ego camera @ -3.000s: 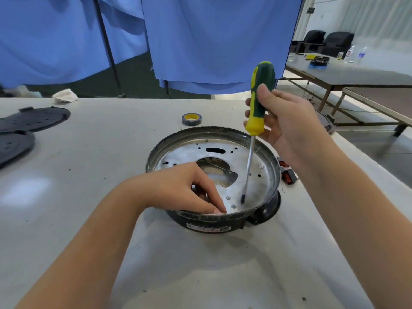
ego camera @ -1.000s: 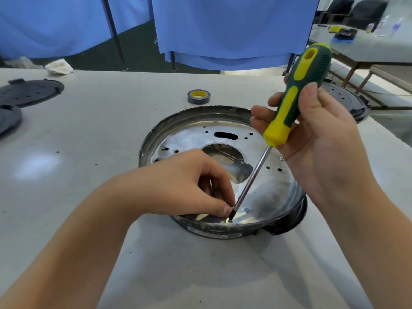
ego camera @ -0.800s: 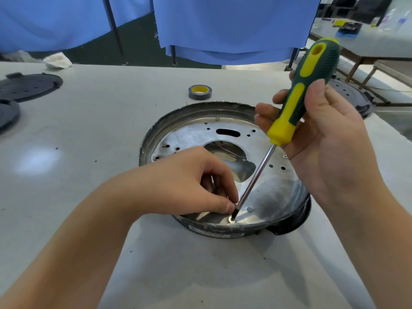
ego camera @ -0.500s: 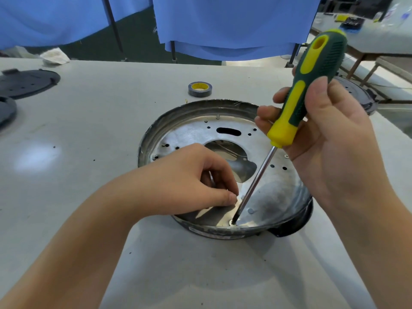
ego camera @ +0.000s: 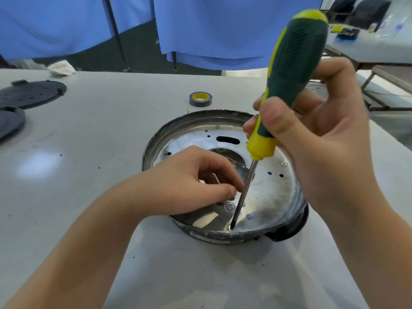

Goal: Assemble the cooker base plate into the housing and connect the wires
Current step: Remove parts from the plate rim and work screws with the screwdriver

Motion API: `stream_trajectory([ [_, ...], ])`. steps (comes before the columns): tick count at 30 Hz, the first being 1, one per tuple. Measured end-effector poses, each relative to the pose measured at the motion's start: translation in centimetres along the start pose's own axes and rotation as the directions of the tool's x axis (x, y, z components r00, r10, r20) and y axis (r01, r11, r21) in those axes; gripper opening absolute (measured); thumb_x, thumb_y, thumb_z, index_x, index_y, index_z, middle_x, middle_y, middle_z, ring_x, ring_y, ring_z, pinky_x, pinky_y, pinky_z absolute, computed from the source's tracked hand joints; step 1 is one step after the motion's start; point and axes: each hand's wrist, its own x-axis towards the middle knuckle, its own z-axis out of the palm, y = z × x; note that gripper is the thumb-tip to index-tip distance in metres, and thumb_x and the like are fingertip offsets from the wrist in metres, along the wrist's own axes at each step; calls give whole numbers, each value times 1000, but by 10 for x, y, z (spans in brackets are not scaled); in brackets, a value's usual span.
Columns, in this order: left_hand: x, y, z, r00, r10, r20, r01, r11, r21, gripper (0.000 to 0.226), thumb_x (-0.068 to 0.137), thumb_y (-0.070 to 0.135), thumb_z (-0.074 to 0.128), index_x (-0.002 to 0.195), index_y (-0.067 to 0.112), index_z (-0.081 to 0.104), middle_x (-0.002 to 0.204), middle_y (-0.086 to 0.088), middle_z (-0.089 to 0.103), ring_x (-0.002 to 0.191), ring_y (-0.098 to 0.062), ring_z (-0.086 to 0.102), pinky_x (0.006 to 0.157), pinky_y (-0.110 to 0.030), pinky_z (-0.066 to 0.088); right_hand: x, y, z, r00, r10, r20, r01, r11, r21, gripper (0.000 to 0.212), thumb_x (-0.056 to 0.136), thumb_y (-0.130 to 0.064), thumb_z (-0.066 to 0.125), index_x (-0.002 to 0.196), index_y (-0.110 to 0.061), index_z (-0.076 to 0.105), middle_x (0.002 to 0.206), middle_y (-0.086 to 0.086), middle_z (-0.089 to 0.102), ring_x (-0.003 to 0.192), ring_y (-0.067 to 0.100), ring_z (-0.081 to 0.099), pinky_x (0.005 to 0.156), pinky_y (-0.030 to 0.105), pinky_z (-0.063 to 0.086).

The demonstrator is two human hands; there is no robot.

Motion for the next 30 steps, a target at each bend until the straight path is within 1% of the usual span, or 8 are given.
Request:
stream_trajectory([
  [3, -3, 1, -2, 999, 49, 13, -47, 995, -88, 29, 75, 10, 56, 81, 32, 73, 87, 3, 75, 82, -11, 71, 75, -28, 57, -2, -1, 5, 997, -81, -2, 81, 995, -64, 43, 72, -9, 75, 95, -22, 42, 83, 0, 65, 64, 18, 66, 57, 42, 57],
  [5, -5, 1, -4, 997, 72, 29, -67, 986, -153, 32, 74, 5, 55, 82, 30, 73, 84, 4, 75, 82, -11, 71, 71, -18, 52, -3, 0, 8, 990, -140, -21, 137, 983, -126, 50, 68, -10, 80, 94, -25, 39, 81, -8, 63, 63, 11, 64, 53, 33, 54],
  [11, -5, 6, 4, 992, 125, 2, -123, 975, -183, 18, 61, 29, 86, 68, 26, 70, 79, 5, 74, 72, -11, 70, 70, -21, 54, -5, 6, 10, 971, -228, -67, 209, 954, -217, 68, 60, -11, 86, 101, -22, 32, 82, -9, 56, 68, 0, 64, 60, 16, 48],
  [15, -5, 11, 10, 988, 146, -58, -153, 977, -147, 23, 67, 15, 87, 58, 28, 70, 69, 9, 74, 74, -11, 72, 68, -13, 51, -6, 9, 9, 986, -151, -67, 136, 972, -190, 62, 65, -16, 85, 106, -24, 39, 75, -17, 62, 63, 0, 60, 60, 16, 49],
  [19, -7, 15, 11, 996, 83, -24, -87, 974, -211, 18, 76, 7, 79, 78, 24, 78, 73, 7, 76, 74, -11, 74, 67, -14, 54, -6, 11, -2, 992, 101, 71, -89, 984, -157, 21, 86, -42, 61, 97, -26, 67, 84, -10, 68, 77, 6, 63, 72, 21, 52],
  [21, -6, 13, 11, 999, 52, -4, -52, 971, -232, 16, 83, 3, 72, 94, 14, 75, 79, 0, 77, 78, -14, 74, 69, -17, 56, -4, 14, -15, 935, 283, 214, -286, 958, -19, 28, 89, -37, 50, 105, -24, 70, 98, 1, 71, 94, 17, 65, 85, 32, 54],
  [24, -7, 11, 7, 999, 30, 32, -21, 969, -245, 18, 89, 2, 64, 104, 11, 69, 90, -6, 77, 87, -17, 74, 74, -21, 56, -1, 12, -31, 854, 349, 387, -404, 912, 69, 40, 84, -23, 52, 122, -18, 63, 123, 11, 65, 114, 27, 61, 98, 39, 50],
  [30, -8, 12, 7, 993, 39, 113, -13, 974, -224, 22, 96, 1, 51, 115, 6, 61, 102, -6, 75, 96, -18, 72, 82, -25, 57, -4, 23, -35, 858, 358, 369, -428, 895, 126, 39, 88, -9, 52, 127, -12, 55, 125, 11, 64, 113, 28, 63, 90, 32, 52],
])
